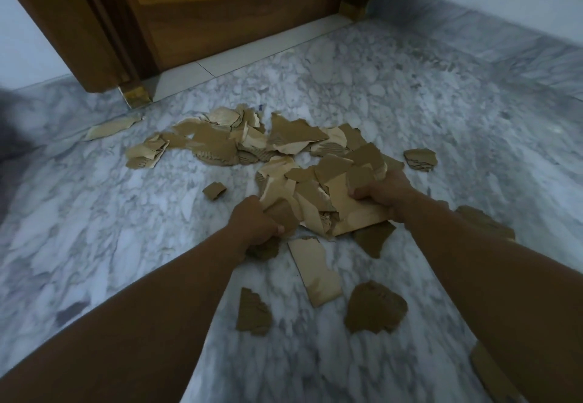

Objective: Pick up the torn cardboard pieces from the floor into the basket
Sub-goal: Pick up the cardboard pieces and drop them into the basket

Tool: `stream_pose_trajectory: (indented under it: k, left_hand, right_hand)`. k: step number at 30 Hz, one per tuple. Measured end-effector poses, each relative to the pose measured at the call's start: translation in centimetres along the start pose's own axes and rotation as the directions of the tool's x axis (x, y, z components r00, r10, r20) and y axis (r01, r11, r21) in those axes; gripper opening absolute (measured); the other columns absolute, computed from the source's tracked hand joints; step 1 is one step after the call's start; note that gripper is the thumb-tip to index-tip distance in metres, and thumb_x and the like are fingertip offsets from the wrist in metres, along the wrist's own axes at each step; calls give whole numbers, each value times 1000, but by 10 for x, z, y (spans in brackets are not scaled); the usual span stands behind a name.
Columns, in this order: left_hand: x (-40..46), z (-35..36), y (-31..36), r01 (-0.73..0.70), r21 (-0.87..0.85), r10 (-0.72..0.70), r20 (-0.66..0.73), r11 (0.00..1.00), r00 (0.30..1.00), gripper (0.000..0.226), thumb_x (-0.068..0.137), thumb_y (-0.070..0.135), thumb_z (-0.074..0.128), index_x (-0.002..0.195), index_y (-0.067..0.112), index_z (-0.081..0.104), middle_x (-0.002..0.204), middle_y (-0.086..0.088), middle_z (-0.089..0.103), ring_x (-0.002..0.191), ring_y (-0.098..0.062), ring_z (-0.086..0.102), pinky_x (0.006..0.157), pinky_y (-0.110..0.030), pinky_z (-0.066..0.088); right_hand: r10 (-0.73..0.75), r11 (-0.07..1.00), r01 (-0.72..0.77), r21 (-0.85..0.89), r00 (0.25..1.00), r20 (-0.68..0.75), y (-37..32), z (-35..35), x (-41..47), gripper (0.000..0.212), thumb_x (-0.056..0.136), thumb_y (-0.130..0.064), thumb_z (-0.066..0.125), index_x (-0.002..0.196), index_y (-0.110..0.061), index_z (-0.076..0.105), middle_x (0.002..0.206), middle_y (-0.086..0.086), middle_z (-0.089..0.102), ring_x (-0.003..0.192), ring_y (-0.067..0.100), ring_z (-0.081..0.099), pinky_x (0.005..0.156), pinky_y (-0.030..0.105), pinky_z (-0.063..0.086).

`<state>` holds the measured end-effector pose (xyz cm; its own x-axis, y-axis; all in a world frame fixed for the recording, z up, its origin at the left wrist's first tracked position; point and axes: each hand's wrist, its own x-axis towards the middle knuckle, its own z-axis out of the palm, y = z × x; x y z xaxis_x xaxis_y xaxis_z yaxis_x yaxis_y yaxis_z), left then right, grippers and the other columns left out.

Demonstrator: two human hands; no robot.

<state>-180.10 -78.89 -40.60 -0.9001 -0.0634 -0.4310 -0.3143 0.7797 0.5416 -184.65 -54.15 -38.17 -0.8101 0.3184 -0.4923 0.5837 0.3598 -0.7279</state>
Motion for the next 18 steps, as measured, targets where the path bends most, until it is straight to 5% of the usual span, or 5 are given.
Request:
stream_pose_trajectory:
  k: [4,7,10,14,18]
  left_hand:
    - [-24,-33,-11,29,-39,-29,-1,999,1000,77,75,31,79,136,4,39,134,-16,47,121,-33,48,98,-41,45]
    - [-48,-69,-19,11,-93,-17,-68,996,998,70,71,24,82,128,4,48,123,-15,56,112,-31,55,93,-41,50]
    - [-78,-106,-29,16,-32,-20,-130,999,991,53,73,24,80,115,4,54,104,-10,58,95,-26,58,74,-31,49]
    - [-119,-151,-45,27,43,-20,-167,999,986,47,75,29,79,107,4,57,101,-9,59,97,-27,59,74,-29,46]
    - [-156,-195,-59,-7,-12,4,-207,1000,978,29,74,21,77,91,7,58,92,-8,64,86,-22,61,69,-30,48]
  right_hand:
    - [14,998,-20,63,994,104,-13,4,-26,52,66,-12,88,106,-8,54,108,3,58,107,25,54,100,45,48]
    - [-36,993,26,111,995,88,-33,7,-54,40,67,-13,88,90,-12,55,96,3,60,101,28,57,96,49,51]
    - [-107,989,101,113,993,52,-50,4,-79,69,52,-24,93,109,-5,60,109,9,64,102,31,62,90,52,54]
    - [-172,969,162,186,984,38,-72,-1,-124,48,72,-7,83,114,2,61,106,10,61,97,28,58,83,40,52]
    - [-237,944,209,255,968,85,-99,8,-162,72,50,-16,91,113,1,62,111,16,68,99,36,66,82,59,55]
